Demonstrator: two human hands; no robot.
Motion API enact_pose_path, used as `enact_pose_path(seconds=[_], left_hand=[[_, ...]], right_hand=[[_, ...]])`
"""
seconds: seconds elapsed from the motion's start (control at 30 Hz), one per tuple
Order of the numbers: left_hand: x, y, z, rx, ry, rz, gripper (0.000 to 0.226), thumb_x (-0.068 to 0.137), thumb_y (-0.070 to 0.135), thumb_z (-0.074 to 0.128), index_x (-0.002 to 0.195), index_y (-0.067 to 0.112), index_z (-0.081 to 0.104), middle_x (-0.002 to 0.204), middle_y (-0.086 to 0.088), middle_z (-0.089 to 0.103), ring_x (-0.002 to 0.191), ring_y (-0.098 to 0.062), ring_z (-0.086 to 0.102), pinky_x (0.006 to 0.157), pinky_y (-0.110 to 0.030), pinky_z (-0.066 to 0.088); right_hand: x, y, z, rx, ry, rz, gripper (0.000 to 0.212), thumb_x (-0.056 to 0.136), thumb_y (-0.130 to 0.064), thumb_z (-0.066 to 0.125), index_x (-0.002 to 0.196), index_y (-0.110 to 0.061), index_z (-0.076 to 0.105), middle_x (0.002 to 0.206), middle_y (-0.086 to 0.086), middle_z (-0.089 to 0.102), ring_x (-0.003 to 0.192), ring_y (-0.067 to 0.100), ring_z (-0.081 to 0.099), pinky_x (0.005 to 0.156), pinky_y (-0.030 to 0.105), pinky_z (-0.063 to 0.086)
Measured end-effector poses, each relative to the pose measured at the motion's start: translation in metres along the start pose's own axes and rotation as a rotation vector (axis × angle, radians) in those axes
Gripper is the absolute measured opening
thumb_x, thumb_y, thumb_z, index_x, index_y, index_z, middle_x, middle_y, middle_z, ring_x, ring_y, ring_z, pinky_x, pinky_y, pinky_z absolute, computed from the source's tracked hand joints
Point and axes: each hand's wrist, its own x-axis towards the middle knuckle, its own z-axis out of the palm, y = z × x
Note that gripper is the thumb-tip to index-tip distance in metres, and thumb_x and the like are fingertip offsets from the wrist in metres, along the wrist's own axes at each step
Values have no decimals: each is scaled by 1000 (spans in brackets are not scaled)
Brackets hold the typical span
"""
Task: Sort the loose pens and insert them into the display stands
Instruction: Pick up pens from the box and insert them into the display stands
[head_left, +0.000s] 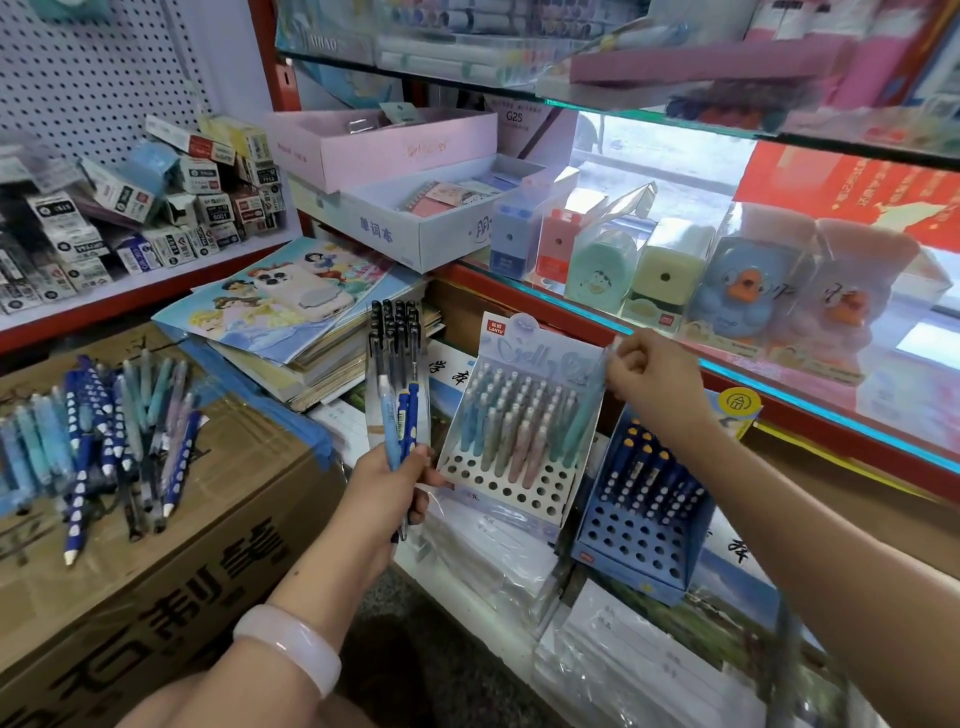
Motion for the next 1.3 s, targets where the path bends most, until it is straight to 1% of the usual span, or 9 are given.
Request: enact_pose_path(seconds=[0.2,0.47,0.57,0.7,0.83,0.93,1.03,1.17,1.3], left_hand=[[1,-1,2,5,24,-14,12,97,14,45,93,12,56,71,-6,58,50,-13,40,39,-17,37],[2,-2,1,2,47,-20,11,97,12,45,95,12,56,71,-5,62,53,-12,42,42,-17,39],[2,-2,2,20,41,-15,14,97,10,44,91,13,56,72,-5,62,54,-12,42,47,-19,39],[0,0,3,24,11,-4,16,97,8,43,90,13,56,74,-4,64,55,-13,41,52,-22,38],[-3,1,2,11,-39,26,15,97,10,44,92,12,57,78,-4,67,54,-13,43,52,-23,40],[-4,1,3,18,-94,47,13,97,13,45,95,10,57,79,-6,69,49,-11,45,48,-21,40],[-7,2,6,47,-168,62,14,96,13,45,95,7,58,80,-7,70,46,-8,46,45,-19,40],[-12,3,6,58,-220,83,16,97,14,45,98,7,59,82,-8,70,45,-7,48,44,-18,40],[-13,2,3,55,-229,86,18,96,14,45,100,5,60,81,-10,70,45,-8,50,44,-18,40]], right_hand=[[-19,23,33,-155,-23,-98,11,93,-13,53,97,-3,53,69,-4,50,63,10,48,62,25,39],[-24,32,49,-230,-143,-83,15,94,-16,52,95,-1,55,83,14,63,75,28,60,71,44,53],[-22,32,53,-432,-249,-99,19,95,-20,50,95,-2,56,89,15,65,81,29,60,69,41,52],[-16,24,52,-583,-296,-63,17,95,-19,47,84,-7,52,78,10,54,71,24,51,57,29,39],[-15,14,46,-635,-295,-50,21,96,-24,48,90,-6,55,84,12,60,80,29,59,60,32,44],[-23,-8,40,-481,-193,-138,23,97,-29,46,104,-10,56,93,9,65,81,24,61,67,33,49],[-36,-43,44,-71,-356,-61,26,96,-32,47,111,-14,59,96,1,67,76,14,63,69,25,52],[-45,-69,59,229,-523,103,19,95,-22,51,103,-9,62,79,0,66,63,6,58,59,14,50],[-46,-72,62,350,-551,166,13,93,-17,55,91,-8,64,77,3,66,66,8,59,61,16,50]])
